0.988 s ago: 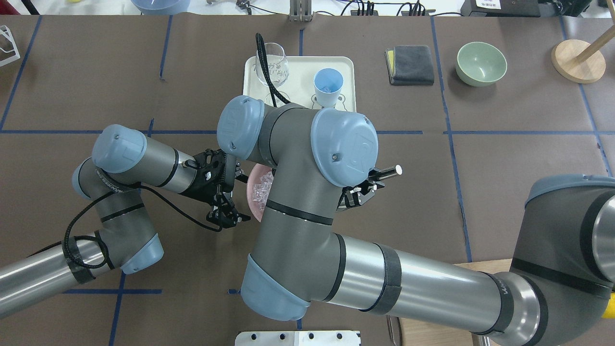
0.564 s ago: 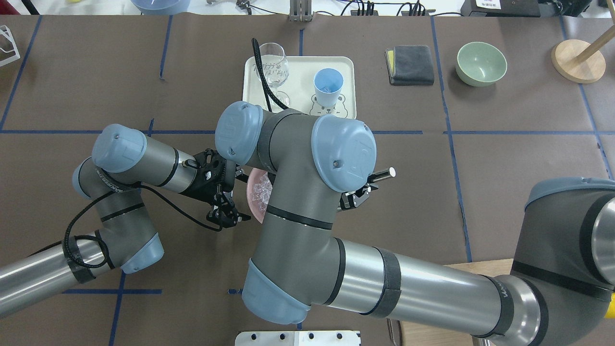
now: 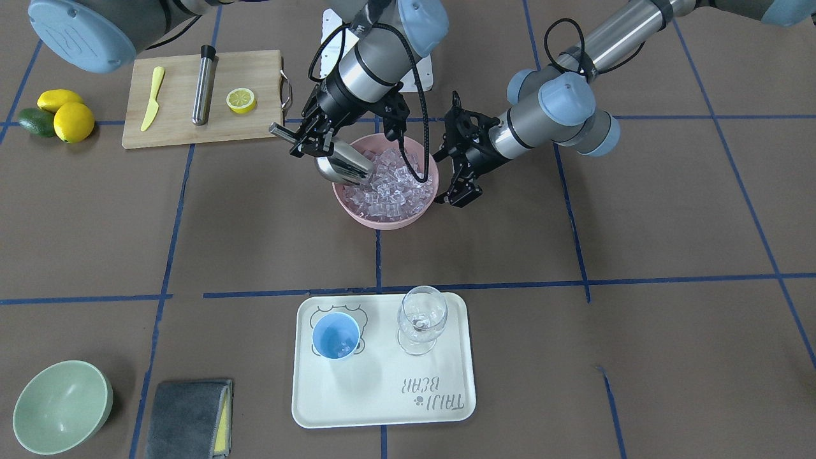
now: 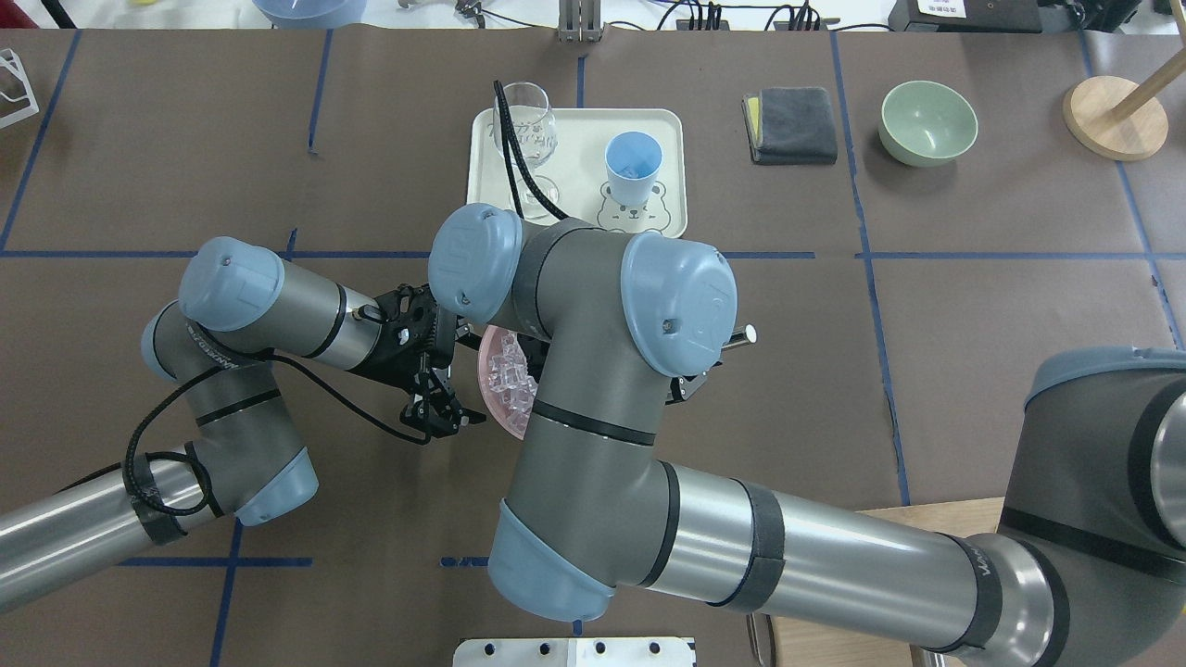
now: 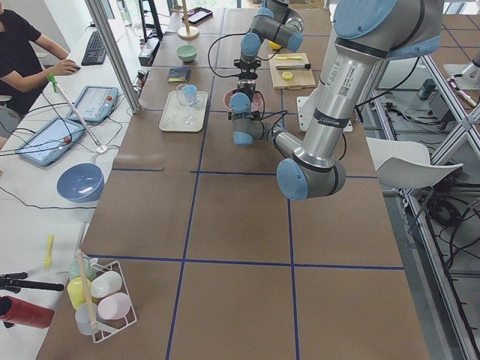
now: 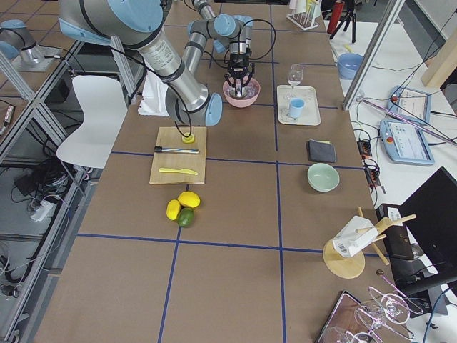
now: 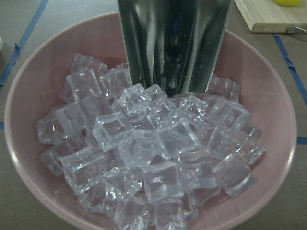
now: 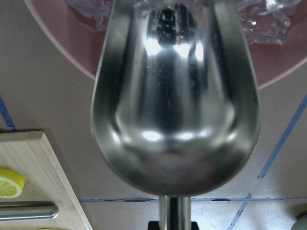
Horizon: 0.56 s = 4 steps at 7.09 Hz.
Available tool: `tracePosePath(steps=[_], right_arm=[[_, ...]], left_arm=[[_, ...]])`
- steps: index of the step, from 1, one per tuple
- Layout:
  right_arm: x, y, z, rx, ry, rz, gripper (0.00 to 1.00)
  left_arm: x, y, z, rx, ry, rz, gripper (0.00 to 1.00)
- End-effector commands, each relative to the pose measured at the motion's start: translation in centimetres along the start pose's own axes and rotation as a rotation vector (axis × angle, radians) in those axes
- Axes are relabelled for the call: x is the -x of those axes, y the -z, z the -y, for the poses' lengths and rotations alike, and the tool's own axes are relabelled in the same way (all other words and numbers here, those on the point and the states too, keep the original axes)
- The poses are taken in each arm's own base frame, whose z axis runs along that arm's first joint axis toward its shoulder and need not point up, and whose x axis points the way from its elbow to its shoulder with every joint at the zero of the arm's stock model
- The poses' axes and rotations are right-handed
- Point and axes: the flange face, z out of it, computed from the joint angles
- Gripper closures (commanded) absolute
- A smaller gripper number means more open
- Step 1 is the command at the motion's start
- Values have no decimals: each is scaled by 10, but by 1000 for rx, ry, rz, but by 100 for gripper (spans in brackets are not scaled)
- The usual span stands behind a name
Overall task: Put ice in cup with scoop
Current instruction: 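Carry the scoop over the pink bowl with the right gripper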
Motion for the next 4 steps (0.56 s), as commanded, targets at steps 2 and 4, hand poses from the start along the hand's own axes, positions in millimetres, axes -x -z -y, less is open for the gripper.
tracePosePath(steps=[2,4], right_arm=[[0,-13,1,-33,13,-12,100],[5,-31,-12,-113,10,-38,100]], left_arm=[[1,0,5,-6,-4,1,0],[2,1,5,-6,-5,4,0]])
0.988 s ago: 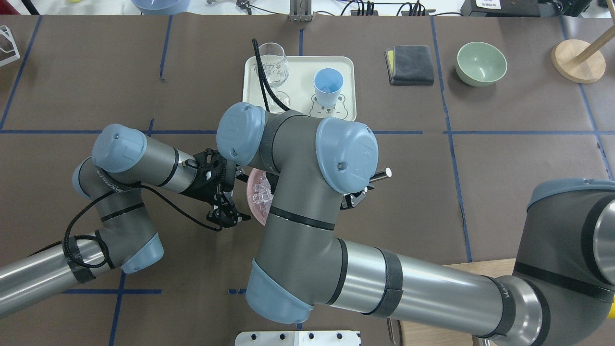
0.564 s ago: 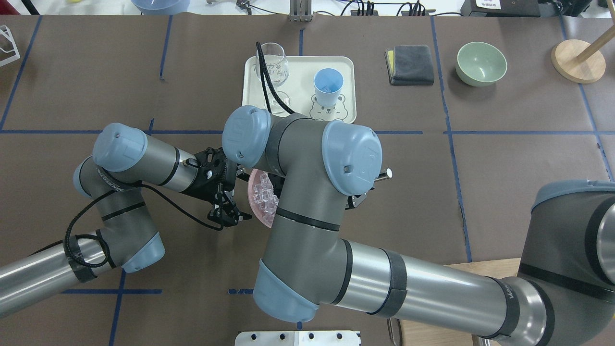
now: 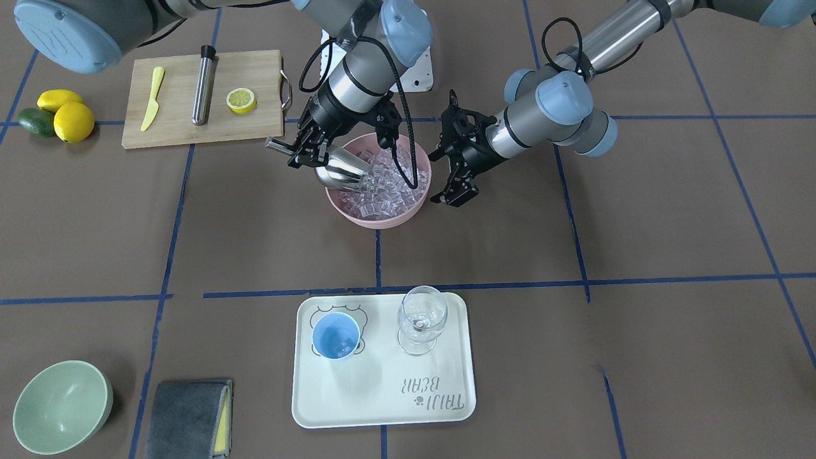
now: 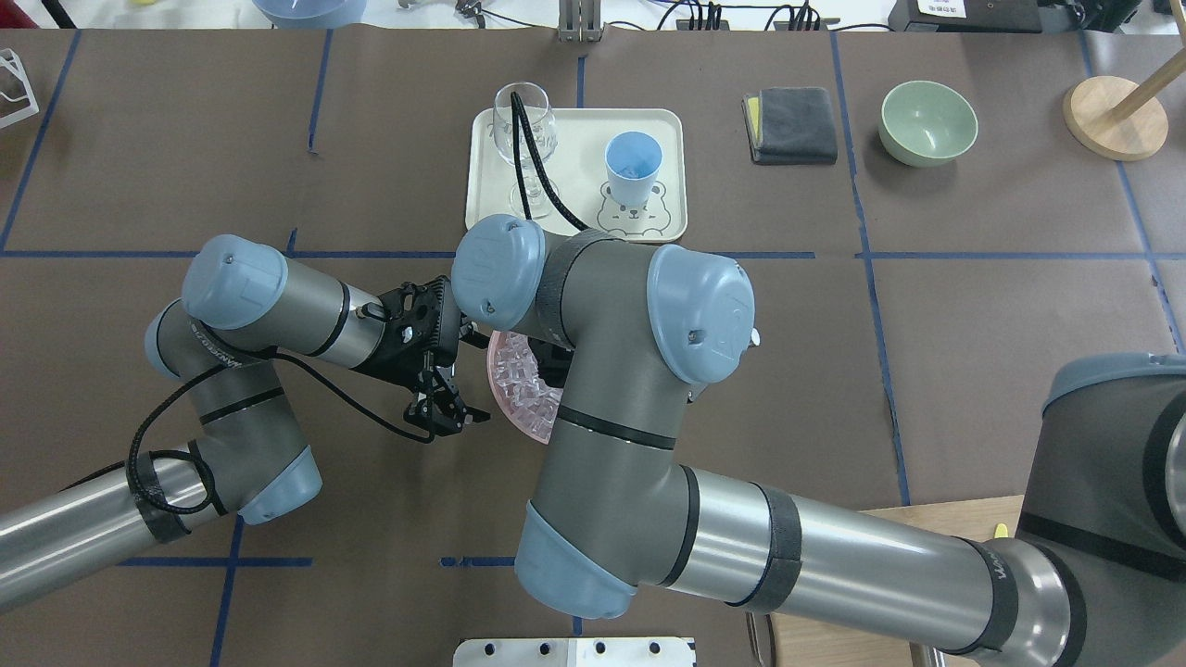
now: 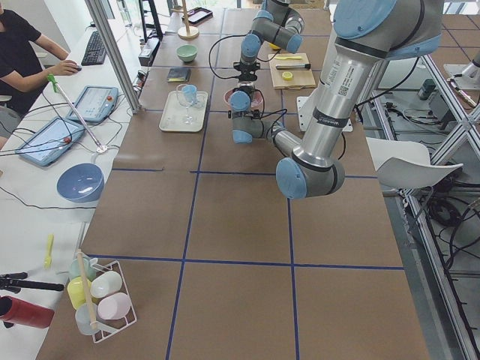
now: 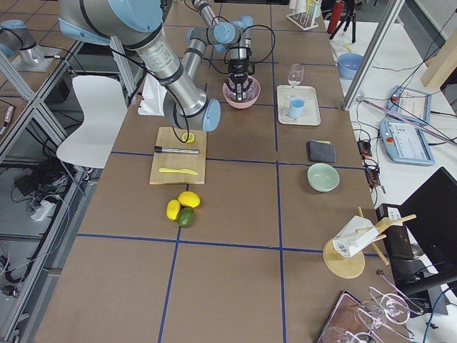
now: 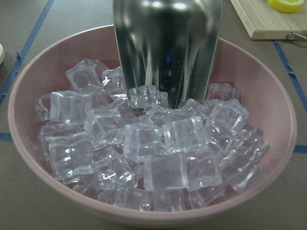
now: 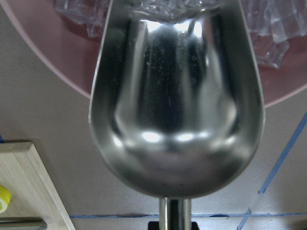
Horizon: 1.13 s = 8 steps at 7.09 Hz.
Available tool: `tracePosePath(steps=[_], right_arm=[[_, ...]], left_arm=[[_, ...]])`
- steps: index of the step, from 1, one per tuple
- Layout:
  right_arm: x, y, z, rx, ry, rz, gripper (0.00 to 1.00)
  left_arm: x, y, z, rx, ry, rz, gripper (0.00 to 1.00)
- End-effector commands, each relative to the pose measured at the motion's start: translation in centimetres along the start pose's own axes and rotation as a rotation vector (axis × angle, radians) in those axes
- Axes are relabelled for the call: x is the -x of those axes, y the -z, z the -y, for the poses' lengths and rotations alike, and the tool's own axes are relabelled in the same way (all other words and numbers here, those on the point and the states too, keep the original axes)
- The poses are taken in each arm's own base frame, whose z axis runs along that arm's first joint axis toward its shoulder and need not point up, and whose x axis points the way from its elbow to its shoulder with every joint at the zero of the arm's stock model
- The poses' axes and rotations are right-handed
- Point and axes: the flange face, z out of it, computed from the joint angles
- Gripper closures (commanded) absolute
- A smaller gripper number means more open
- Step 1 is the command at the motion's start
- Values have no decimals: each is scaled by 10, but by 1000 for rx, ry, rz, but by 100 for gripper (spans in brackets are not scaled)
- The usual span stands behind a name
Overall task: Put ice in cup with scoop
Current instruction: 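Push the scoop into the ice cubes with the right gripper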
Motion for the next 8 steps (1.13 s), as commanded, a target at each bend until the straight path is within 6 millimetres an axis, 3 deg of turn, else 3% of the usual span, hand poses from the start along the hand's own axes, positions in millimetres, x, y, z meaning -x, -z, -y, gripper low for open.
tracePosePath(steps=[1,3,6,8], right_arm=[[9,-28,-25,-120,-4,-48,100],[-4,-23,-33,-222,-27,-23,100],[-13,-46,-42,-402,-45,-22,100],[-15,-46,-47,-422,-48,-18,100]], left_arm=[[1,1,0,0,-1,2,0],[1,1,1,-3,-4,2,0],[3,3,0,-2,-4,6,0],[3,3,0,-2,-2,6,0]])
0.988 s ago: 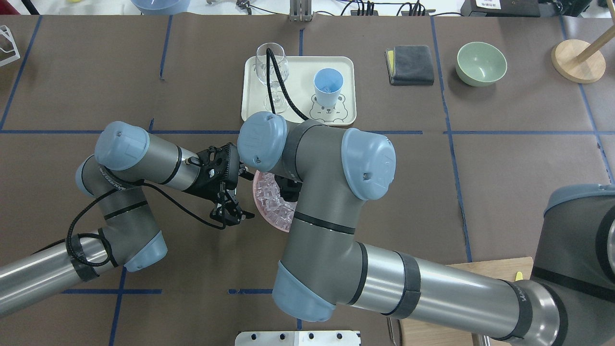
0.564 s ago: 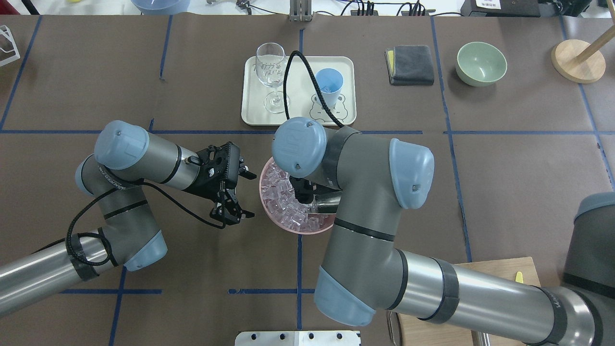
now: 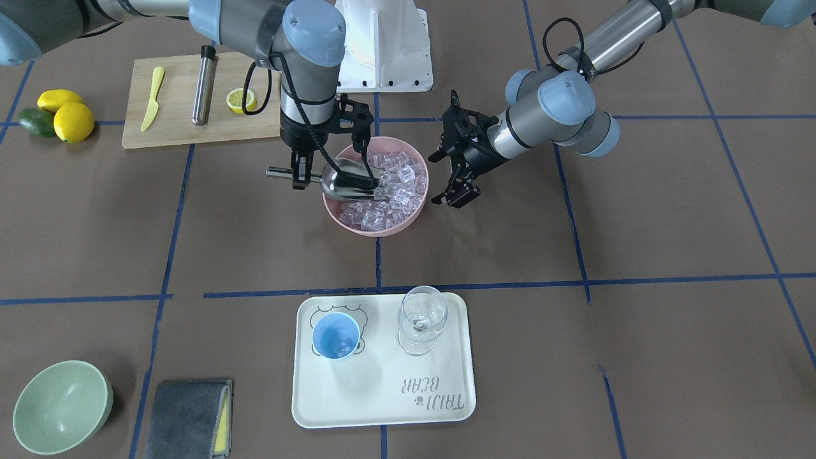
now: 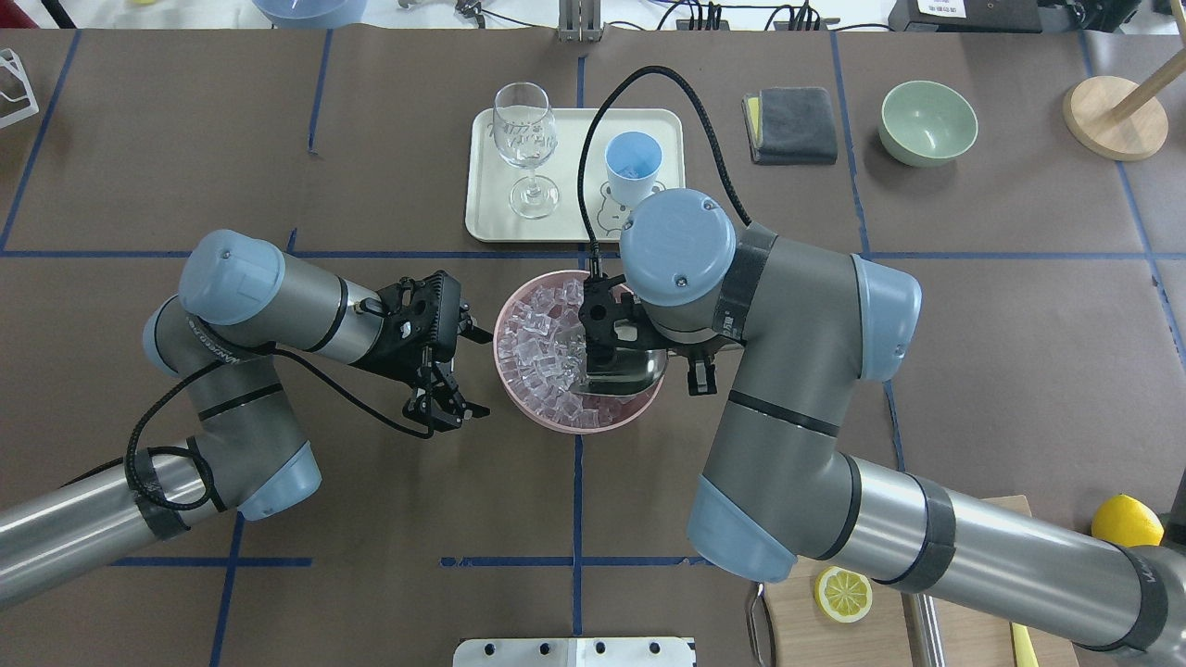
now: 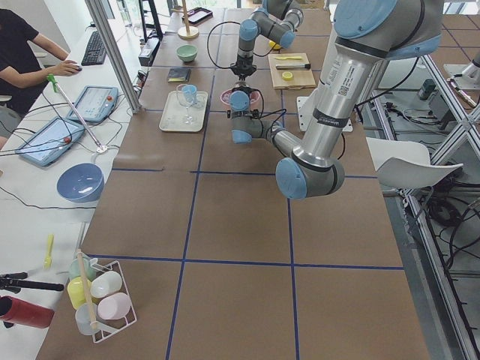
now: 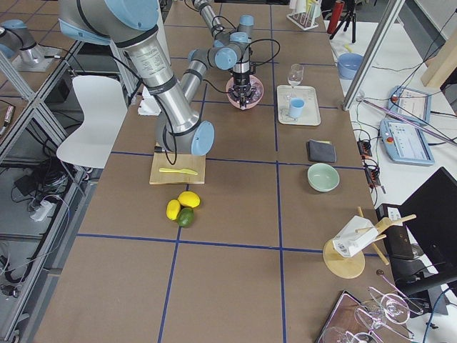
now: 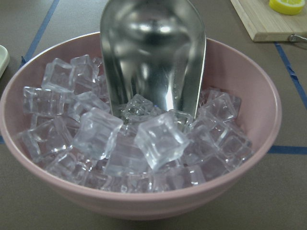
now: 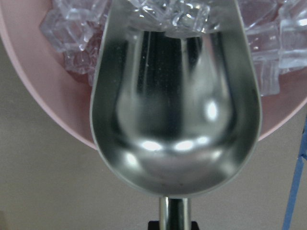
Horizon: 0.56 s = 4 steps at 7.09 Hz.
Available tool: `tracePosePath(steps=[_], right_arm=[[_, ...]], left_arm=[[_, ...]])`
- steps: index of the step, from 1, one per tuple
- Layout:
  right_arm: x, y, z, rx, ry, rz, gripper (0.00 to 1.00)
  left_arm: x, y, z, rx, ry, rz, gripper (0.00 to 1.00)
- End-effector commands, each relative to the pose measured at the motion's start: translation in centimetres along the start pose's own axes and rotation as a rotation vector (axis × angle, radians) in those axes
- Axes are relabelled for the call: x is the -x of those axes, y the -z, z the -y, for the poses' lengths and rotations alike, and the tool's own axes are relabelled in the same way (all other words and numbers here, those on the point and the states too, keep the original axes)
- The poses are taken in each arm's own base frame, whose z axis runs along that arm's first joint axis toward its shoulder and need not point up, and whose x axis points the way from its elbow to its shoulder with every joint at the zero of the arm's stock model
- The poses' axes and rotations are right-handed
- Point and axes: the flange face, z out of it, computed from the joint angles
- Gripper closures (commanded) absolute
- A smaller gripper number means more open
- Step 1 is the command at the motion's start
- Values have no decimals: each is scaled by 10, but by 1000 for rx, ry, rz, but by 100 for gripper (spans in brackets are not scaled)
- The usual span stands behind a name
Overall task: Put ice in cup with scoop
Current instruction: 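Push the scoop into the ice cubes with the right gripper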
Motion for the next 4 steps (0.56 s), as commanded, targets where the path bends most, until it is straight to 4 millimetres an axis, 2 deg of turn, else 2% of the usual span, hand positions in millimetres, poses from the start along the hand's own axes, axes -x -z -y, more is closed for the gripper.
tracePosePath(steps=[1,2,4], right_arm=[[-4,4,-2,-55,-3,2,100],[-2,-4,-7,-93,-8,7,100],[-3,-6,-11,-132,-21,15,100]], left_arm=[[1,1,0,0,1,2,0],[1,1,0,0,1,2,0],[2,1,0,1,2,3,0]])
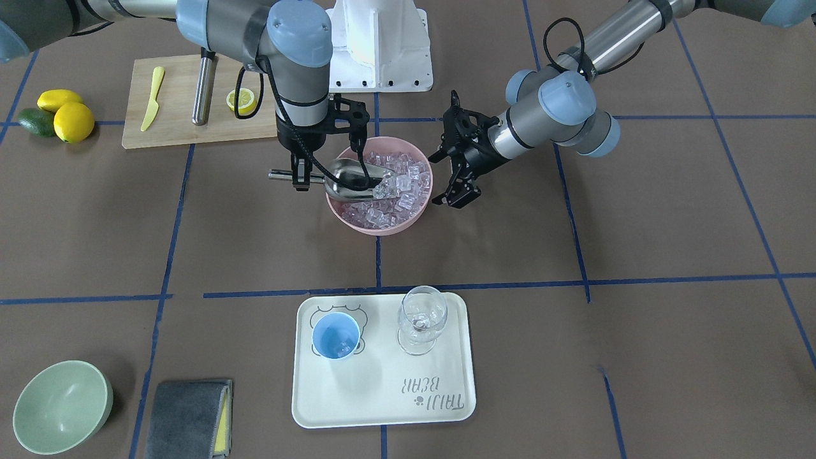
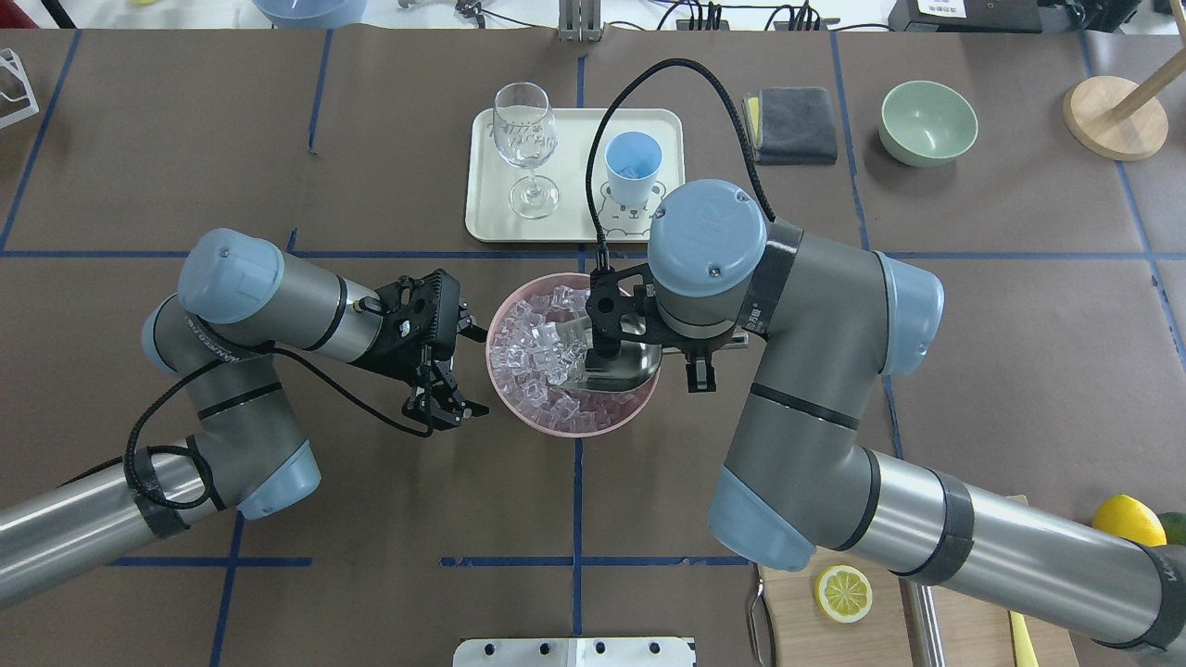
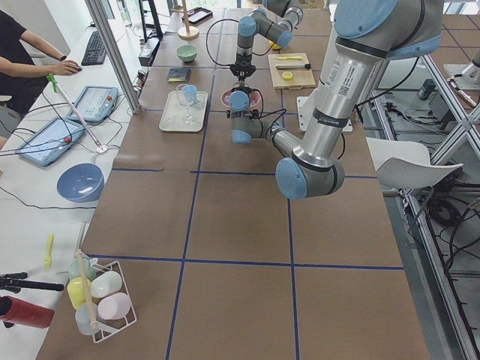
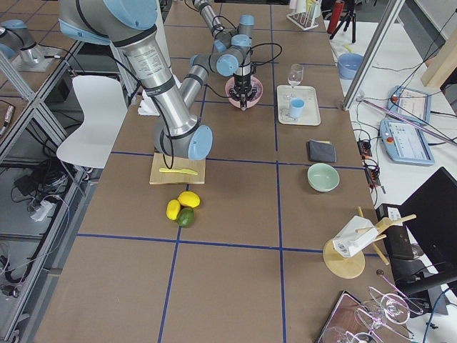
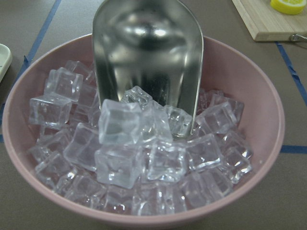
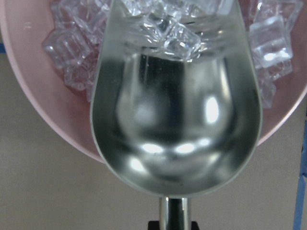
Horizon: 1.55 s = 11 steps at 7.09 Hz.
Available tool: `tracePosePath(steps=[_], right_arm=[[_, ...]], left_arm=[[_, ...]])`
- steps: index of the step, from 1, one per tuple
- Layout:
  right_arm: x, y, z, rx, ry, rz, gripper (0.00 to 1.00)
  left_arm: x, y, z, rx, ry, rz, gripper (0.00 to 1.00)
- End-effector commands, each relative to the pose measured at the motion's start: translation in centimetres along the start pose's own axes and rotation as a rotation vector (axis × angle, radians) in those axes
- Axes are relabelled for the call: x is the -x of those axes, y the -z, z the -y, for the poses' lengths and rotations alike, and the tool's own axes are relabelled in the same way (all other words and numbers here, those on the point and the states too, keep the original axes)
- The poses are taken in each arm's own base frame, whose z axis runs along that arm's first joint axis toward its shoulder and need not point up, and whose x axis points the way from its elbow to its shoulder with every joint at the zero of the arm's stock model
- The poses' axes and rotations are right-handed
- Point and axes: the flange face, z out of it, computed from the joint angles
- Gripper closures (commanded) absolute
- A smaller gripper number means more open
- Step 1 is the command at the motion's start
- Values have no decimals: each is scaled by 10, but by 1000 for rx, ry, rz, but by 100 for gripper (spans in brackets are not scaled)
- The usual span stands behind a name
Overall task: Put ice in cup with scoop
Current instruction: 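Push the scoop into the ice cubes with the right gripper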
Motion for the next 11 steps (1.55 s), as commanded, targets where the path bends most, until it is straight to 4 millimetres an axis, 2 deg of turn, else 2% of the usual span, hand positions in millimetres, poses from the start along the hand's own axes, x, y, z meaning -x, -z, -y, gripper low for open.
tracePosePath(steps=[1,4,9,11], right_arm=[[1,-1,-2,-29,-14,8,100],[7,-22,-23,-145,-38,-2,100],[-7,-10,-34,-200,-71,44,100],[-16,1,-41,-223,-84,59,100]], left_arm=[[1,1,0,1,1,4,0],[2,1,0,2,2,4,0],[2,1,-1,4,5,5,0],[7,5,-3,10,12,13,0]])
